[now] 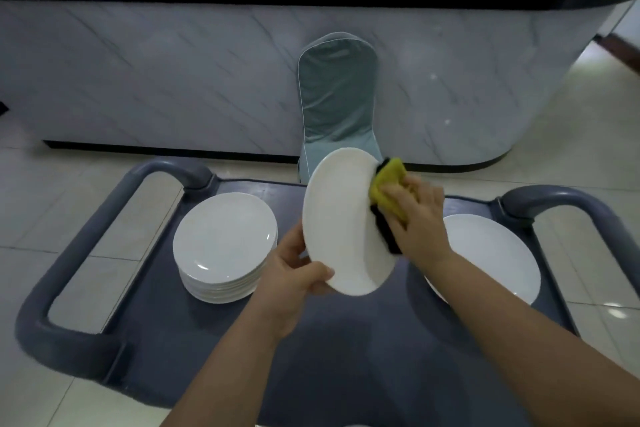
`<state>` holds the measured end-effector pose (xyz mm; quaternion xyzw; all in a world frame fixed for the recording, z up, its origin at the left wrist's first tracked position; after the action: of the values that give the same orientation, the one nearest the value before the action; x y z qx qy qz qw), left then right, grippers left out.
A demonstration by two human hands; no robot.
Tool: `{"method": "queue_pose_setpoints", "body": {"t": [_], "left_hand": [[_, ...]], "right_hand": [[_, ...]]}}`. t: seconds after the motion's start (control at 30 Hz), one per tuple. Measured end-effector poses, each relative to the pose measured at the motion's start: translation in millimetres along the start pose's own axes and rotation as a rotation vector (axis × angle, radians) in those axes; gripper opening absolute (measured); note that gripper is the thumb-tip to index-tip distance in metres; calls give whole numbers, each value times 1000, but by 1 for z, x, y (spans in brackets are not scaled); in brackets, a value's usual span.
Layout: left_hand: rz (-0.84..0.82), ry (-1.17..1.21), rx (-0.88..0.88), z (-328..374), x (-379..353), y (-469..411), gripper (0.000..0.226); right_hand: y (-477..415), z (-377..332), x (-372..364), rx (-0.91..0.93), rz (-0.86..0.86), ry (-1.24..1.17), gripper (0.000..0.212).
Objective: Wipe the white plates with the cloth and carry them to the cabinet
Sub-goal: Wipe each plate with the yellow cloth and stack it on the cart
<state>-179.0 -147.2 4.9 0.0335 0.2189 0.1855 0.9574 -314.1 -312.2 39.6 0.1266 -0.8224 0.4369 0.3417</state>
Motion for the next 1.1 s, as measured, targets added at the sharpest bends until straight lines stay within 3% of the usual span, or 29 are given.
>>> {"method": "queue_pose_setpoints", "body": {"t": [0.07, 0.17, 0.27, 0.33, 0.4, 0.5, 0.6, 0.67, 0.73, 0.8, 0.9, 1.03, 1.1], "left_hand": [[-26, -1, 17, 1, -8, -7, 70], [-35, 32, 2, 6, -10, -16, 68], [-21, 63, 12, 2, -2, -17, 69], [-16, 44, 39, -4, -3, -14, 68], [-44, 21, 71, -10, -13, -13, 68], [-94, -24, 54, -7, -26, -17, 70], [-66, 1, 16, 9, -20, -21, 70], [-44, 3, -2, 17, -13, -21, 72], [-50, -41, -10, 20, -15, -17, 75], [-89, -83, 18, 17, -25, -14, 76], [-138, -109, 34, 16, -39, -15, 76], [-101, -40, -9, 25, -30, -21, 77], [-78, -31, -19, 26, -20, -20, 76]], "right_hand": [[-25, -24, -4, -10, 54, -36, 27], [3, -72, -17, 230, -28, -140, 28], [51, -50, -4, 398, -129, -87, 27], [44, -14, 12, 323, -120, 4, 32], [15, 9, 19, 115, -40, 76, 30], [-17, -23, 8, 18, 83, -24, 25], [25, -58, -7, 278, -34, -114, 28], [59, -45, 2, 386, -125, -96, 28], [57, -15, 19, 343, -113, -21, 33], [25, 7, 30, 130, -15, 40, 35], [-18, -13, 27, -60, 155, 16, 26], [41, -55, 5, 329, -28, -98, 24], [61, -29, 15, 342, -112, -34, 27]]}}
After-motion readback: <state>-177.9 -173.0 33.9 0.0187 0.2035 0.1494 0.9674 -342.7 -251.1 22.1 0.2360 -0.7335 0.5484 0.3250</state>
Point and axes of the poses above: each hand's wrist, its own y-axis away from the middle knuckle, its own x-axis out of the back of the hand, z = x × y, the point moved 6 cm from there along -y, towards the middle knuckle, and after that the axes turned 1 degree about y, right-handed, at the moved point
